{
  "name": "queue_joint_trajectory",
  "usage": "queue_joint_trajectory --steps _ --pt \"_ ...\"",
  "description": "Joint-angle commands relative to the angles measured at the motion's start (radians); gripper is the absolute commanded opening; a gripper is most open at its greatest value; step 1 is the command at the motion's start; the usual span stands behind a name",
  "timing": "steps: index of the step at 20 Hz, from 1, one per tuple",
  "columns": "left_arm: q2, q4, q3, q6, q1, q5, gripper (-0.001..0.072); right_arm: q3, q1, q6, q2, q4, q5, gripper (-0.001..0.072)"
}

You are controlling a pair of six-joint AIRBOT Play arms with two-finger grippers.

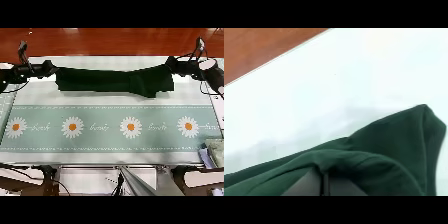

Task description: Fold the shirts.

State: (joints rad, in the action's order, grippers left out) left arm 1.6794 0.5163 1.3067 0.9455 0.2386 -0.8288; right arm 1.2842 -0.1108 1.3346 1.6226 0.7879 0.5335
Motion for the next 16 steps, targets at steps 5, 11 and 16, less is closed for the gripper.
queue_joint_trajectory --steps 5,11,16 --pt "0.052 -0.001 0.042 -0.006 0.027 -0.095 0.0623 0.013 -0.033 -0.096 -0.004 0.126 0.035 0.0458" --pt "0.051 -0.001 0.124 0.1 0.087 -0.335 0.0622 0.013 -0.181 0.148 -0.051 0.443 0.335 0.0598" --pt "0.051 -0.001 0.125 0.099 0.063 -0.427 0.0621 0.013 -0.259 0.031 0.068 0.002 0.454 0.0603"
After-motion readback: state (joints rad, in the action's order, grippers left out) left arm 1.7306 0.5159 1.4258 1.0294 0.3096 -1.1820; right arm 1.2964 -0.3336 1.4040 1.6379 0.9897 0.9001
